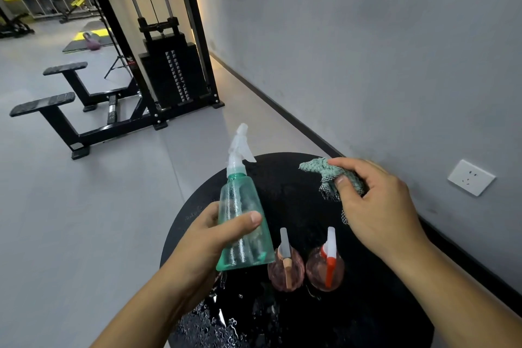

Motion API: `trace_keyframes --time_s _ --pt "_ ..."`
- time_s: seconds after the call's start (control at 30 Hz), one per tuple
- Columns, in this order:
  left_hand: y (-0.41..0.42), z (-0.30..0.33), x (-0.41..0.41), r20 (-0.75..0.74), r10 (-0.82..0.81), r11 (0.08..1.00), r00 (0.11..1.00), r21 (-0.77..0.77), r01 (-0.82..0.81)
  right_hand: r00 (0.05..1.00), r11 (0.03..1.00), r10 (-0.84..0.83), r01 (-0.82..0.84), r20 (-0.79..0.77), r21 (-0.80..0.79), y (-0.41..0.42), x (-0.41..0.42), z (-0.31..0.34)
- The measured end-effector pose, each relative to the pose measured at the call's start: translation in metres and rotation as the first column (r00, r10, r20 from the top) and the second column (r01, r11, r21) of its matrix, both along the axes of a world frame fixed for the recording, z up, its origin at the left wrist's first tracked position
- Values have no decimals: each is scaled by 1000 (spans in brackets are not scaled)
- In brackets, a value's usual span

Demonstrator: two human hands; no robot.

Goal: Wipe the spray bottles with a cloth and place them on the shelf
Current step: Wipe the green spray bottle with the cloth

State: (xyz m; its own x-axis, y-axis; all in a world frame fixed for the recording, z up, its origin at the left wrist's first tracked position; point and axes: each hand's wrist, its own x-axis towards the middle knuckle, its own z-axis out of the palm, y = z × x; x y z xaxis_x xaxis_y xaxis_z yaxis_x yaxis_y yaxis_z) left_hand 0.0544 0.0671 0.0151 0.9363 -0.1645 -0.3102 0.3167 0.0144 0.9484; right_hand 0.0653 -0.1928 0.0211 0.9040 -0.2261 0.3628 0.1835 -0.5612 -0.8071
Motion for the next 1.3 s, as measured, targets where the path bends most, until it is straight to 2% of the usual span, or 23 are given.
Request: trace_keyframes --time_s 0.1,0.13,0.2,0.23,0.3,0.4,0.43,0.5,0.53,0.57,0.6,0.63,0.73,0.9,0.93,0.97,1.0,1.03,1.07,1.13,1.2,1.23,1.3 --pt "-3 10 -13 -11 -16 999 1000 -45 15 1000 1000 -1 1 3 3 0 0 0" --pt "-6 13 -12 -41 6 1000 999 -10 -7 1000 1000 0 0 2 4 0 0 0" --pt "-11 18 -3 -104 58 992 993 114 -46 1000 1000 4 -4 -4 6 0 0 0" --pt "-7 15 -3 -88 -37 981 995 188 53 1000 1000 7 -7 -8 9 0 0 -1" --pt "-3 18 5 -43 29 946 999 324 -14 1000 1000 8 -8 -9 10 1 0 -1" --pt "-7 29 32 -133 -64 866 989 486 121 1000 1000 12 -12 -9 13 1 1 -2" --pt "-6 31 29 -158 -66 856 985 499 137 1000 1000 16 -16 -11 16 1 0 -2" --pt "2 23 22 -220 -20 952 975 295 86 1000 1000 24 -24 -15 17 1 0 -2" --pt "4 18 9 -225 13 995 974 102 11 1000 1000 26 -26 -16 14 1 0 -2" --pt "-4 18 -3 -194 -43 998 980 -54 33 1000 1000 25 -25 -14 10 1 0 -3" --pt "-9 17 -4 -221 -7 988 975 -155 -28 1000 1000 21 -21 -11 6 1 0 -3" --pt "-7 11 -5 -206 -24 984 978 -180 -14 1000 1000 17 -17 -9 5 1 0 -3" --pt "-5 6 -5 -97 -32 992 995 -122 20 1000 1000 10 -10 -10 5 1 0 -3" --pt "-9 20 -9 -119 0 998 993 -70 -8 1000 1000 2 -2 -2 14 2 -1 -2" --pt "-9 23 -11 -108 -35 998 994 -55 29 1000 1000 3 -3 -2 19 2 -1 -1" --pt "-4 17 -18 -11 -60 997 998 -57 59 1000 1000 5 -5 -3 24 2 -1 0" --pt "-4 16 -13 -89 28 998 996 -51 -32 1000 1000 6 -6 -4 26 2 -2 1" --pt "-6 12 2 -172 44 998 984 43 -37 1000 1000 6 -6 -5 26 3 -2 1" --pt "-5 9 9 -176 30 991 984 135 -6 1000 1000 4 -4 -4 22 3 -2 2" --pt "3 2 -7 -152 -28 1000 988 1 28 1000 1000 4 -4 4 17 5 -3 2" --pt "-2 10 -19 -46 -166 986 985 -38 164 1000 1000 7 -7 12 23 6 -3 3" --pt "-7 15 -16 -112 -142 988 983 -75 134 1000 1000 9 -10 19 28 7 -3 4" --pt "-8 12 -16 -77 -151 986 986 -80 145 999 999 10 -12 47 39 9 -3 6"
